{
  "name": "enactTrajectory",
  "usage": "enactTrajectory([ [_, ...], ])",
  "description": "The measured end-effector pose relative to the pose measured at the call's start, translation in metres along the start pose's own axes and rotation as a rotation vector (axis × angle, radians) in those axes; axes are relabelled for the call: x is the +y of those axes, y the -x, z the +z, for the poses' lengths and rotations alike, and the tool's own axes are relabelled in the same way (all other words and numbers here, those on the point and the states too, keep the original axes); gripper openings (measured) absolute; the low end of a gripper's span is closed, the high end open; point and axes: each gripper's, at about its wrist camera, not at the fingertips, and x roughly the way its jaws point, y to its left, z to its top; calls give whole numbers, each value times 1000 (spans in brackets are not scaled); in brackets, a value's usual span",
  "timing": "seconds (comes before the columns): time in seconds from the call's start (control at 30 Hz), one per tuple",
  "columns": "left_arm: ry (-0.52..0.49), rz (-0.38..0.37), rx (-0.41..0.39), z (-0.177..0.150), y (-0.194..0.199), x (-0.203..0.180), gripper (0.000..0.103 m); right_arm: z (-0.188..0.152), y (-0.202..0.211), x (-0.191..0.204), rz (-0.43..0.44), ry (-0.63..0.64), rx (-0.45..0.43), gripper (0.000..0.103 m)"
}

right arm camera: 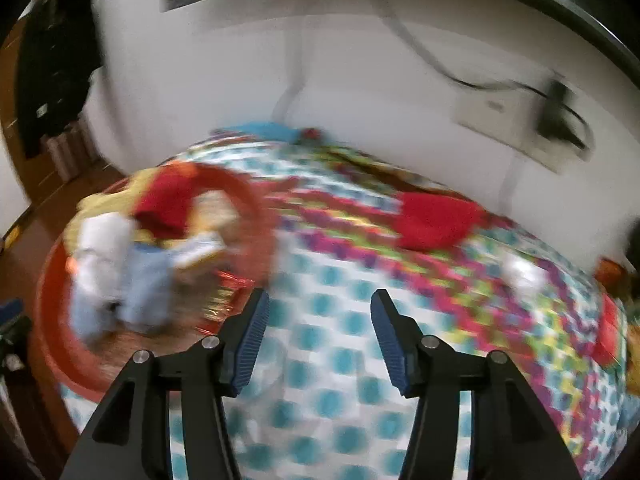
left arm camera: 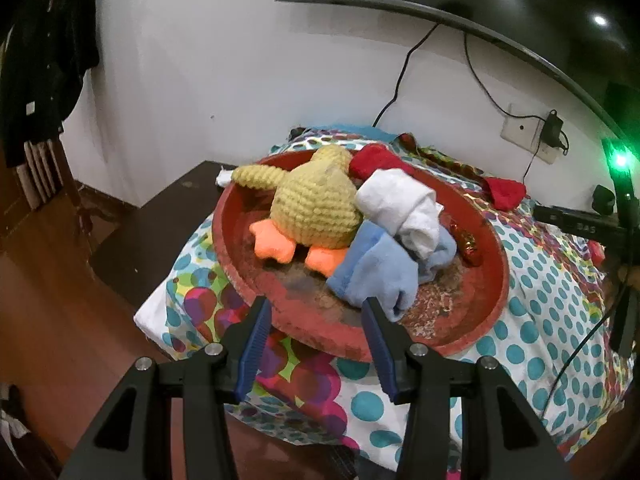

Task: Organize objects
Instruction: 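Move the right tool to the white plastic bag and grasp it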

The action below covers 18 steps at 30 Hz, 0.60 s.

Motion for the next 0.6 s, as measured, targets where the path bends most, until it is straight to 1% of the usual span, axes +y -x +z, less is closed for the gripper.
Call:
enactTrajectory([
  [0.07, -28, -2, -16, 0, 3, -5, 48, -4, -2, -36, -40, -49, 4, 51],
  [0.1, -38, -1, -14, 0, 3, -8, 49, -8, -7, -62, -70, -79, 9, 51],
  [0.17, -46, -14, -15, 0, 3, -13, 49, -14, -16, -95, -112, -107, 26, 51],
  [0.2, -46, -19, -9, 0, 1, -15, 49, -18, -20, -109, -126, -117, 35, 51],
  [0.3, -62, -24, 6, -1, -2, -24, 49, -25, -32, -136, -131, -158, 44, 51],
  [0.4, -98, -28, 19, 1, -3, -35, 49, -23, -47, -153, -138, -181, 47, 51],
  [0.47, -136, -43, 43, 5, -4, -43, 49, -19, -56, -156, -146, -165, 56, 51],
  [0.57, -176, -41, 47, 13, -3, -54, 49, -7, -73, -156, -164, -134, 57, 51],
  [0.6, -186, -40, 46, 16, -3, -57, 49, -4, -78, -157, -171, -127, 57, 54],
])
